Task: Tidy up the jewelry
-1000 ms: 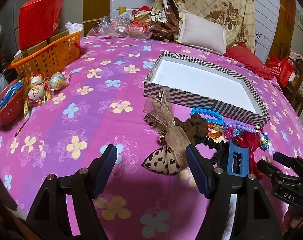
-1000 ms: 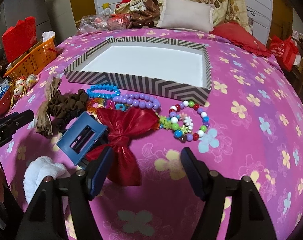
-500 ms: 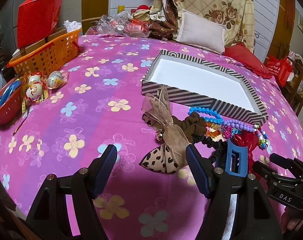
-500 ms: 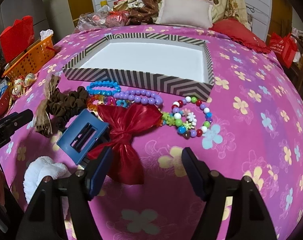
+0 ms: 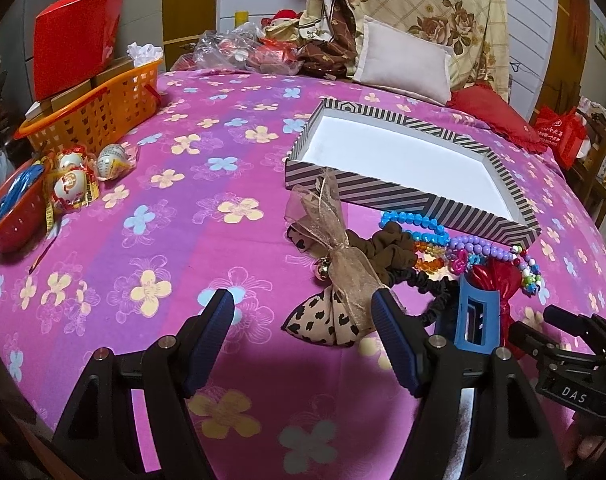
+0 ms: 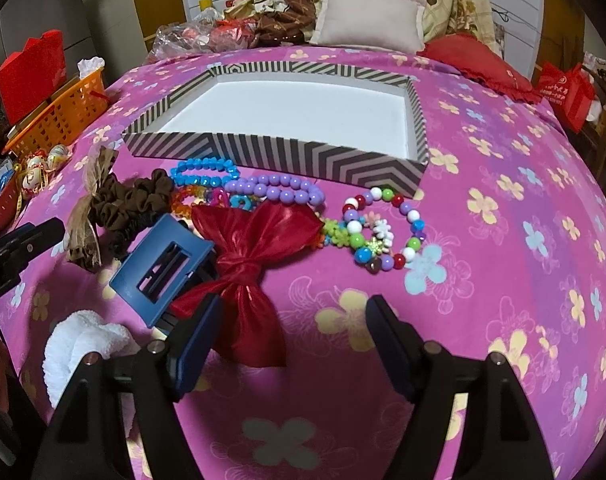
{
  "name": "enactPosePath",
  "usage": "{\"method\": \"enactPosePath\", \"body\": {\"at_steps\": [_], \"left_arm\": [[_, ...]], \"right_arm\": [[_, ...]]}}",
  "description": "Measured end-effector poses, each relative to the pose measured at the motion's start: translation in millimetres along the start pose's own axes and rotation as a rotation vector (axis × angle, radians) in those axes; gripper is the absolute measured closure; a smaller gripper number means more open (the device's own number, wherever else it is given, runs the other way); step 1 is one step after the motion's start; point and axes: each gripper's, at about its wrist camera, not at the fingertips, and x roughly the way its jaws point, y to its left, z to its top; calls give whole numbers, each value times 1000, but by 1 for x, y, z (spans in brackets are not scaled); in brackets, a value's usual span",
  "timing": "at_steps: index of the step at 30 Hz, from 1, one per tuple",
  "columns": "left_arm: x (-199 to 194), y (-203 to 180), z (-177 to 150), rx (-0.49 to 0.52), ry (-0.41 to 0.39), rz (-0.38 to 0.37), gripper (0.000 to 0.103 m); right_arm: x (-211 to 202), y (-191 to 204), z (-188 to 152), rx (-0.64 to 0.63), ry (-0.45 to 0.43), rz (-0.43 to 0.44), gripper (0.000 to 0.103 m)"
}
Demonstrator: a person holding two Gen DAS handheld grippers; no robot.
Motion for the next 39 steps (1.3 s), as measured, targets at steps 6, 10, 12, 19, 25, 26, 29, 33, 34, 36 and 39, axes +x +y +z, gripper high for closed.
{"method": "enactPosePath", "body": {"at_steps": [6, 10, 12, 19, 25, 26, 29, 33, 34, 36, 39], "left_arm": [[0, 1, 0, 7, 1, 9, 48], [1, 2, 0, 5, 1, 10, 48], [1, 2, 0, 6, 2, 11, 48], [4, 3, -2, 7, 12, 13, 48], [6, 4, -1, 7, 9, 23, 48], [6, 5, -1, 6, 9, 23, 48], [5, 5, 0, 5, 9, 26, 48], [4, 4, 0, 9, 4, 41, 48], [4, 5, 0, 8, 4, 41, 48], [3, 5, 0, 8, 4, 42, 48], [3, 5, 0, 9, 3, 50, 48]], "right_arm": [[1, -1, -1, 7, 4, 1, 25], [1, 0, -1, 5, 5, 3, 25], [1, 1, -1, 5, 6, 3, 25], [3, 1, 0, 12, 10, 9, 25], [4, -1, 0, 17, 12, 14, 25], [4, -1, 0, 17, 12, 14, 25], [4, -1, 0, 15, 13, 12, 25], [3, -1, 0, 15, 12, 12, 25], [3, -1, 0, 14, 12, 11, 25], [3, -1, 0, 14, 12, 11, 25], [2, -1, 0, 12, 8, 8, 25]]}}
